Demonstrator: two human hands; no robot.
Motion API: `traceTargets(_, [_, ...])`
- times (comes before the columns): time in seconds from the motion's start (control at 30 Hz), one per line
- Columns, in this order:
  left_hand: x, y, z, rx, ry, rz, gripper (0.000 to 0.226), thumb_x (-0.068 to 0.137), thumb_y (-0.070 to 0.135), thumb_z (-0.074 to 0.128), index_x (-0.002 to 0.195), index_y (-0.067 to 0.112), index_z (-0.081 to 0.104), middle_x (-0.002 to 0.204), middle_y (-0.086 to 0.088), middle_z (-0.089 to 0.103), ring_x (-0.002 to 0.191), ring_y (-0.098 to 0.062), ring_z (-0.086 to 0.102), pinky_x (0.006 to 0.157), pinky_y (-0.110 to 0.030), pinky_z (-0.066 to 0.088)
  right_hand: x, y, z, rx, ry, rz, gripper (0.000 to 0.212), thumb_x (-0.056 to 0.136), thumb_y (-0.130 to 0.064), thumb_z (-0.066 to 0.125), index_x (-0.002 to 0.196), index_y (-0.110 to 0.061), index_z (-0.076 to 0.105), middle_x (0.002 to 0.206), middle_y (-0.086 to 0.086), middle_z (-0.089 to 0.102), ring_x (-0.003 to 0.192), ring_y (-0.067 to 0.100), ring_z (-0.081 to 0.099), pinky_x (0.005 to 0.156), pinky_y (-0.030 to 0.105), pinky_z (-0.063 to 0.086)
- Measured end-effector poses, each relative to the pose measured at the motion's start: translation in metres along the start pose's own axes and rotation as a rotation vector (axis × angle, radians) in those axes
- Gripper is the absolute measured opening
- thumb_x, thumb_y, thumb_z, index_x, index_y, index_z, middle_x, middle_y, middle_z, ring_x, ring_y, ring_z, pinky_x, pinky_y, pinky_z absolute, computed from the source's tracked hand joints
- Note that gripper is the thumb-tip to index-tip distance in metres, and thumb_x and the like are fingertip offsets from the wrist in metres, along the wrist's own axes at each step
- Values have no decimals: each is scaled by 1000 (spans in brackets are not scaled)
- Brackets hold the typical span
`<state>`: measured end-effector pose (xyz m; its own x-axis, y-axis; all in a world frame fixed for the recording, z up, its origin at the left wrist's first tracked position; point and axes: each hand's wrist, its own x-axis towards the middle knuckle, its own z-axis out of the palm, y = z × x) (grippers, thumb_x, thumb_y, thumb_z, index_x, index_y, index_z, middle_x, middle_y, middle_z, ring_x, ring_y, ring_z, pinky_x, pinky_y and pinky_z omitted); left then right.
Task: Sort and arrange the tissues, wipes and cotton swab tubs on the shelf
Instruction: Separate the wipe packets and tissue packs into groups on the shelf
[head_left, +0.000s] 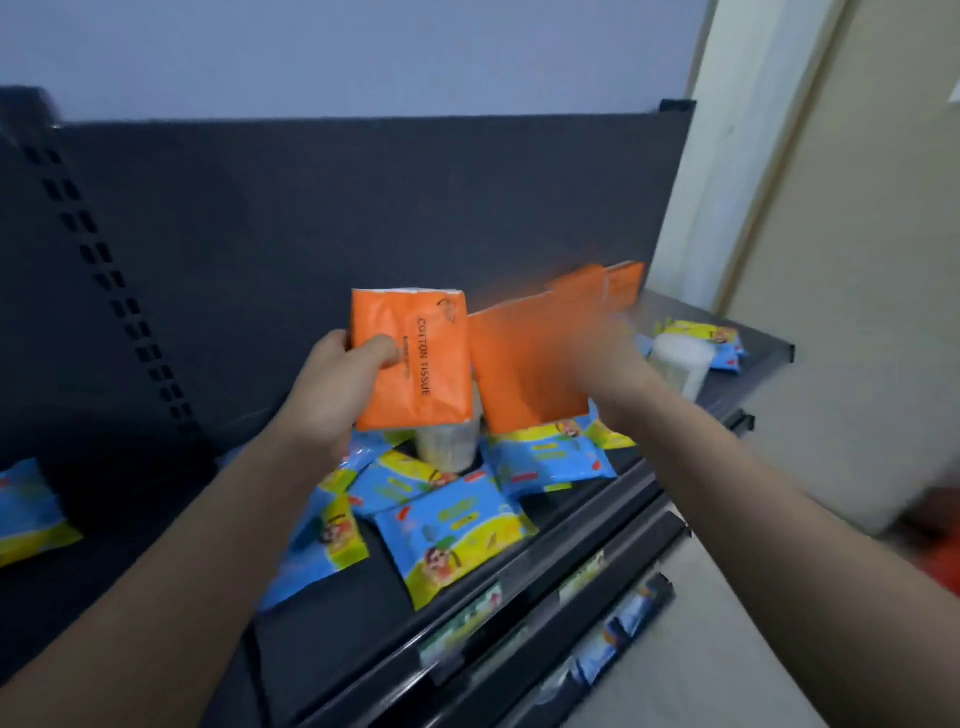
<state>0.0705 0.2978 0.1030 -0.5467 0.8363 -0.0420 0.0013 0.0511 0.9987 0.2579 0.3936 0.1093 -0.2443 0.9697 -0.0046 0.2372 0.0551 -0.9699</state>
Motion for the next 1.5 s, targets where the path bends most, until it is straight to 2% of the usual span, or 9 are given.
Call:
traceTargets(0.17, [22, 6, 97, -39, -21, 53, 27, 82, 12, 60, 108, 7, 60, 102, -12, 70, 93, -26, 68, 89, -47, 53, 49, 23, -89, 36, 46, -24, 38, 70, -11, 70, 106, -16, 62, 105, 9, 69, 95, 28, 66, 89, 45, 53])
traceTargets(0.37, [51, 7, 207, -28, 81, 149, 34, 80, 13, 69, 110, 7, 54, 103, -9, 65, 97, -25, 64, 88, -42, 52, 121, 47, -188, 89, 99, -69, 35, 76, -15, 73, 107, -16, 56, 107, 8, 66, 94, 25, 66, 90, 45, 53])
traceTargets(0.6, [90, 7, 250, 26, 136, 190, 35, 79, 17, 70, 108, 13, 52, 111, -8, 64, 97, -20, 64, 84, -39, 53, 194, 58, -226, 90, 170, -123, 34, 78, -12, 72, 108, -13, 56, 103, 7, 65, 94, 26, 65, 88, 43, 54])
traceTargets(0.73, [124, 9, 262, 15, 137, 211, 32, 82, 13, 67, 110, 14, 50, 110, -5, 64, 94, -16, 64, 80, -35, 53, 229, 61, -229, 48, 130, -181, 32, 79, -9, 71, 103, -19, 53, 100, 2, 64, 86, 20, 63, 75, 33, 51])
traceTargets(1.0, [187, 7, 297, 78, 69, 204, 33, 82, 12, 68, 111, 19, 54, 108, 0, 64, 97, -15, 63, 79, -32, 53, 303, 68, -247, -288, 81, -307, 34, 73, 0, 69, 93, -23, 54, 71, -8, 56, 64, 10, 52, 65, 26, 45])
traceTargets(1.13, [208, 6, 304, 137, 89, 205, 35, 80, 11, 69, 111, 20, 56, 105, 1, 64, 92, -12, 62, 79, -30, 51, 343, 77, -240, -555, 5, -307, 43, 62, -24, 67, 104, -34, 61, 97, 6, 64, 98, 31, 60, 91, 47, 47])
traceTargets(1.27, [222, 1, 311, 185, 162, 187, 35, 81, 11, 69, 113, 19, 55, 103, 0, 63, 87, -11, 61, 77, -29, 52, 380, 85, -230, -811, -146, -323, 53, 75, -19, 68, 124, -33, 55, 118, 9, 59, 118, 33, 50, 103, 44, 35])
traceTargets(1.4, [231, -2, 327, 230, 213, 143, 41, 82, 12, 68, 119, 18, 52, 98, 5, 60, 83, -6, 58, 66, -22, 47, 407, 91, -229, -978, -270, -381, 45, 76, -17, 66, 116, -22, 45, 104, 5, 57, 113, 31, 49, 96, 39, 29])
traceTargets(1.5, [238, -7, 339, 247, 294, 129, 41, 80, 10, 70, 115, 17, 51, 110, -3, 60, 94, -15, 60, 81, -32, 51, 425, 92, -230, -1042, -378, -445, 37, 78, -16, 64, 112, -21, 47, 97, 4, 53, 114, 30, 47, 97, 40, 28])
